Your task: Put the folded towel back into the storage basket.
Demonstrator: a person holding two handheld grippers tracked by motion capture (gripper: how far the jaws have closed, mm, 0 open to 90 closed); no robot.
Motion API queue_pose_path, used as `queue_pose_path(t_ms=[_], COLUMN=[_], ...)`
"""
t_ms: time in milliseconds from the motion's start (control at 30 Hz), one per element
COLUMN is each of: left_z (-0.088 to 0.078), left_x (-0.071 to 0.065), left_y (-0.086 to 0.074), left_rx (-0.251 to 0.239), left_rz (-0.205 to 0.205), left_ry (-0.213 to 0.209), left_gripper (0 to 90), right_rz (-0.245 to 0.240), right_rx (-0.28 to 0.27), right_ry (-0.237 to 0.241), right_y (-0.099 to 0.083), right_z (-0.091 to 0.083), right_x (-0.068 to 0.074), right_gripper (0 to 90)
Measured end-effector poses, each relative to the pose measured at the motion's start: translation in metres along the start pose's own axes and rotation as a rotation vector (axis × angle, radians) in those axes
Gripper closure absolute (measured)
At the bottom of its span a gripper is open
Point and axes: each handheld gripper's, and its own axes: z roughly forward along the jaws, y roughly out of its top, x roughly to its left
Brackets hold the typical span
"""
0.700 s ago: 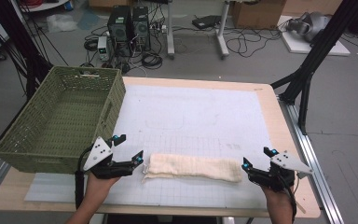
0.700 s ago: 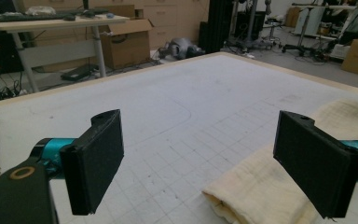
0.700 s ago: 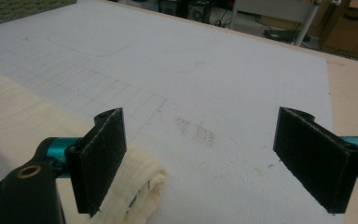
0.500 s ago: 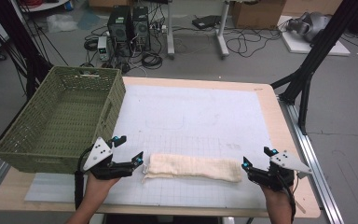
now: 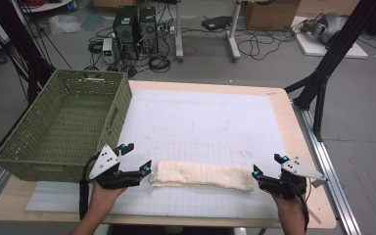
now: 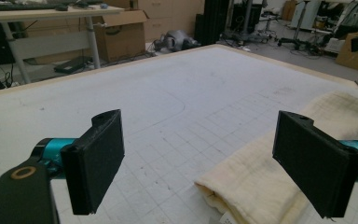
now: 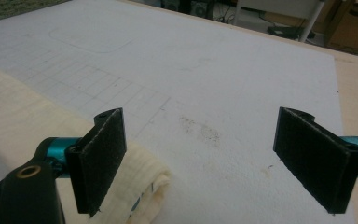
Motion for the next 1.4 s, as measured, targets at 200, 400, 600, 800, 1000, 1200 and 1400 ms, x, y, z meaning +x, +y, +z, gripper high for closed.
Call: queue_pose_path(t_ms=[200,400,600,800,1000,1200,1400], left_z=[0.000,0.000,0.002,0.003,0.006,0.014,0.021], left_x=[0.000,0.001,0.001,0.002,0.003,0.001,-0.002], left_y=[0.001,0.002,0.004,0.008,0.010,0.008,0.006], left_rx=[0.003,0.006,0.013,0.031,0.067,0.118,0.151], left_rz=[-0.009,-0.014,-0.015,-0.016,-0.027,-0.046,-0.053], left_ry=[-0.001,-0.007,-0.017,-0.017,-0.026,-0.043,-0.064], left_gripper=[16.9,17.0,17.0,17.2,17.2,17.5,18.2], right_rz=[-0.001,-0.005,-0.007,-0.014,-0.013,-0.014,-0.011], right_rx=[-0.001,0.000,0.000,0.002,0.006,0.005,0.009], right_ry=[0.006,0.011,0.008,0.009,0.012,0.017,0.018], right_y=[0.000,0.000,0.000,-0.001,-0.001,-0.001,-0.001], right_z=[0.001,0.001,0.002,0.001,0.001,0.002,0.001], right_x=[0.001,0.002,0.001,0.001,0.003,0.003,0.004], right_gripper=[15.7,15.7,15.7,15.7,15.7,15.7,15.7])
